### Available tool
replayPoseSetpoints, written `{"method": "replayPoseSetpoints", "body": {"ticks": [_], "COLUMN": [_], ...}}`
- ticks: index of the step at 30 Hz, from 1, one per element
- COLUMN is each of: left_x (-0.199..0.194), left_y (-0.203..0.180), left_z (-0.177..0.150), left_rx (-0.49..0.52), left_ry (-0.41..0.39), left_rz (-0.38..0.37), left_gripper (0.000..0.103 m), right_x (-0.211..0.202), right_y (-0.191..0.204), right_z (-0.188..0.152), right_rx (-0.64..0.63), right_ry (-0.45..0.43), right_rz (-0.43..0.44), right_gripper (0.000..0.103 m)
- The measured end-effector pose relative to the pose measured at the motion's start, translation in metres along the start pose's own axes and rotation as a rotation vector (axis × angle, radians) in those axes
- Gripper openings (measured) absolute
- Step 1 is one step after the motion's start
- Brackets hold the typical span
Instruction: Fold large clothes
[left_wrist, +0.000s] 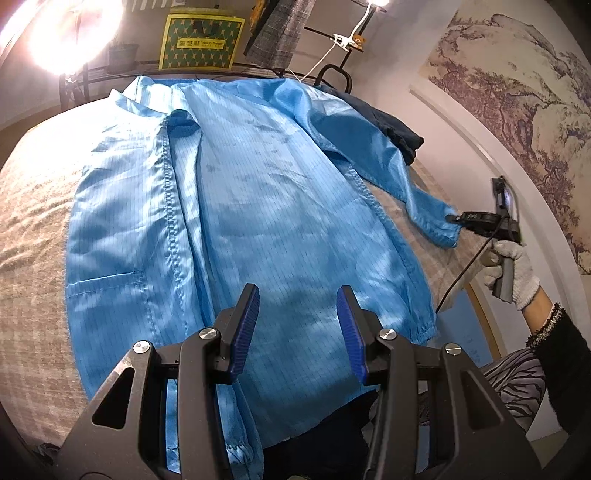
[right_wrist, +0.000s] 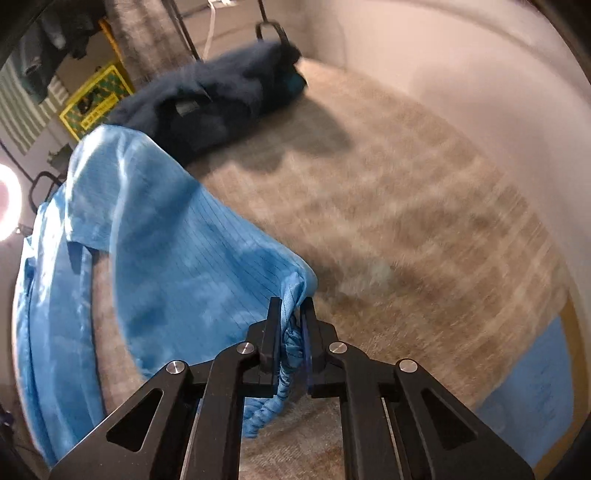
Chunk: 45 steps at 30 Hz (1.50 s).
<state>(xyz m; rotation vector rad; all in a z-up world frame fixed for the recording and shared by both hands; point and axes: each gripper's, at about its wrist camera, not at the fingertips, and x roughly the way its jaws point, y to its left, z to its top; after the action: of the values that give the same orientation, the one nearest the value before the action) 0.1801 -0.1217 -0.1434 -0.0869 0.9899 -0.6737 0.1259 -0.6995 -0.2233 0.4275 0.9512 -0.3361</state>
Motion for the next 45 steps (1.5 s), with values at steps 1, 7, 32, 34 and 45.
{"method": "replayPoseSetpoints", "body": {"ticks": [1,7,32,34,45], "left_x": [-0.002,-0.007,-0.010,0.000,0.026], "left_y": [0.001,0.011,0.050,0.046,0.000], "left_z": [0.000,0.005,0.010,0.008,0.008], "left_rx": [-0.004,-0.043,-0.173,-0.168,-0.074], "left_ry": [-0.005,-0.025,-0.048,-0.017,0.054], "left_rz": [0.001,0.007,0.044,0.035,-0.011], "left_gripper": [0.044,0.044,0.044,0.044,0.044], "right_x": [-0.008,-0.087,-0.080,-0.080,-0.132], "right_y": [0.003,0.042,0.263,0.253,0.199], "right_z": [0.002,0.002,-0.224,-0.211,-0.151], "right_rx": [-0.009,-0.128,-1.306,-1.261,-0.947], "right_ry": [-0.027,-0.251,-0.014,0.045,0.014], "right_rz": [0.008,0.059,0.474,0.522,0.862], "right_gripper": [0.007,0.007,0.007,0.011,0.051]}}
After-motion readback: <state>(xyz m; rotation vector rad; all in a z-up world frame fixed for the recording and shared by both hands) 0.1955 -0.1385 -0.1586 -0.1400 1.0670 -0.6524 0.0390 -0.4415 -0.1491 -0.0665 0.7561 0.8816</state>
